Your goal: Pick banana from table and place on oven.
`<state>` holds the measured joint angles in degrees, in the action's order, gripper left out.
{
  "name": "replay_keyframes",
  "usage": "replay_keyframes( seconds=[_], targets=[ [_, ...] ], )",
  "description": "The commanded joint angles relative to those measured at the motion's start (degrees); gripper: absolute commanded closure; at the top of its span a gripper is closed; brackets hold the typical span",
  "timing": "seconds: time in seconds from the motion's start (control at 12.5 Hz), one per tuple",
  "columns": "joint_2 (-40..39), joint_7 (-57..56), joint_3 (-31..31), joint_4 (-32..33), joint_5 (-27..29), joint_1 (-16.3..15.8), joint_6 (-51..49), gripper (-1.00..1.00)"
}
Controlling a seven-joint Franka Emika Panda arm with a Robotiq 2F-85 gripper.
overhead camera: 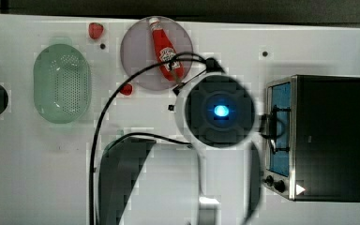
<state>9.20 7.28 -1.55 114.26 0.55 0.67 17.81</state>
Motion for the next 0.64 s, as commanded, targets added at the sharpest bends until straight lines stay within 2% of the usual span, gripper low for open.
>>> replay_keyframes(
  seconds=[0.08,0.24,0.64],
  targets=[
    [0.12,1.15,-5.48,-3.23,-0.17,1.14,-3.85,0.57],
    [-0.24,-2.09,-9.58,-4.56,-0.38,1.88,-4.05,0.57],
    [-6.1,-21.5,-22.02,-4.68,-0.61,3.03,0.4,0.57]
  ],
)
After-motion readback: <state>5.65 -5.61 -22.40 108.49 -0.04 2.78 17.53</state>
